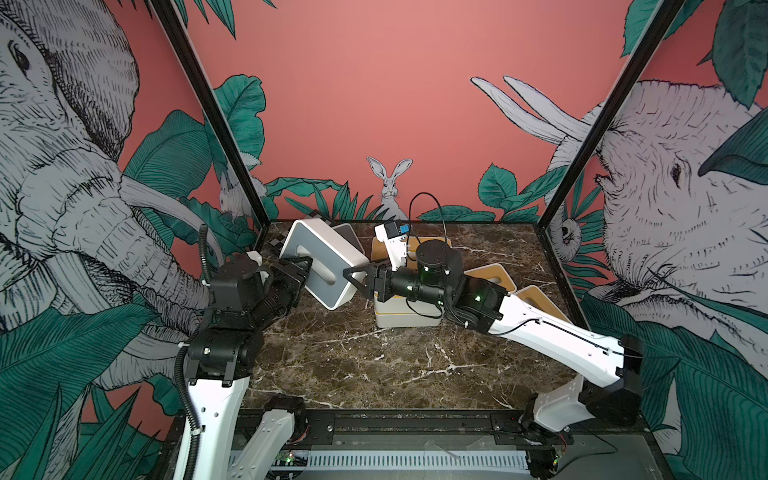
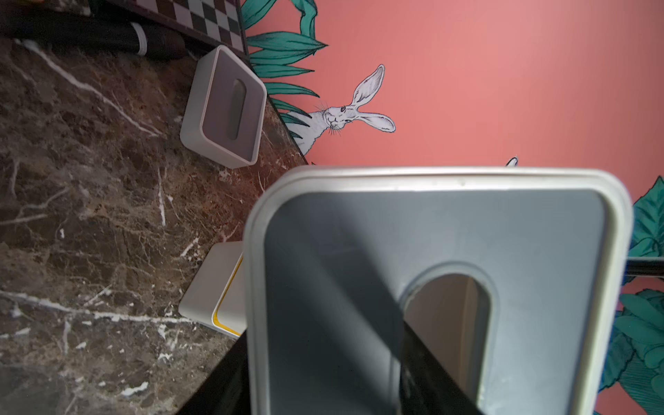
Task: Stack the tissue boxes
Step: Place the tissue box at the tissue box.
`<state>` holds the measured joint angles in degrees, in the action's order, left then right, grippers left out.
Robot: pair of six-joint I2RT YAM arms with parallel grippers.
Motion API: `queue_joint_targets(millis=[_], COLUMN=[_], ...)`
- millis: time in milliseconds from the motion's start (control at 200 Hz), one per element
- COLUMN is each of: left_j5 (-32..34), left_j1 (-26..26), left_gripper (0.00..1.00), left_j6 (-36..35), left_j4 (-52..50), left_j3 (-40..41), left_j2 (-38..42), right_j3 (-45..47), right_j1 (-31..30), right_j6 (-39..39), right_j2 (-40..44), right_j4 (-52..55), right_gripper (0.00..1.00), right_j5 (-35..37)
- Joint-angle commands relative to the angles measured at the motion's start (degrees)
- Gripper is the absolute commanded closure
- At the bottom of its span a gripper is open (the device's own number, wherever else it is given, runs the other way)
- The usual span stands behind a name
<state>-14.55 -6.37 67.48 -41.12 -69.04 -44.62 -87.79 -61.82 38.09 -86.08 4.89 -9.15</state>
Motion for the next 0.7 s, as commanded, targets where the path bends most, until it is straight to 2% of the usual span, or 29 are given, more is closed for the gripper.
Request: queue_joint_targets(millis=[0, 220, 430, 560, 695], left_j5=[-1.38, 1.28, 6.08, 6.42, 5.77], left_j1=[-0.33, -0.33, -0.32, -0.26, -0.31], left_gripper=[0.29, 0.09, 0.01, 0.01, 0.01], left_j6=[-1.58, -8.99, -15.98, -17.03, -17.72], left_j4=[4.77, 1.41, -4.64, -5.02, -4.34], left_j3=[-0.01, -4.47, -8.61, -6.32, -3.94], left_j2=[-0.14, 0.49, 1.34, 2.25, 2.52], right_j3=[-1.38, -2.67, -2.39, -3.62, -4.56], right_j1=[0.69, 5.56, 12.59, 18.74, 27.69], right_j6=[-1.43, -1.11, -0.51, 3.12, 9.16], right_j2=[2.26, 5.28, 10.90, 12.97, 13.46], right_j4=[-2.16, 1.50, 6.32, 10.76, 14.21], right_gripper=[0.53, 0.55, 0.55, 0.55, 0.55], right_j5=[1.05, -1.36, -4.16, -10.47, -22.32])
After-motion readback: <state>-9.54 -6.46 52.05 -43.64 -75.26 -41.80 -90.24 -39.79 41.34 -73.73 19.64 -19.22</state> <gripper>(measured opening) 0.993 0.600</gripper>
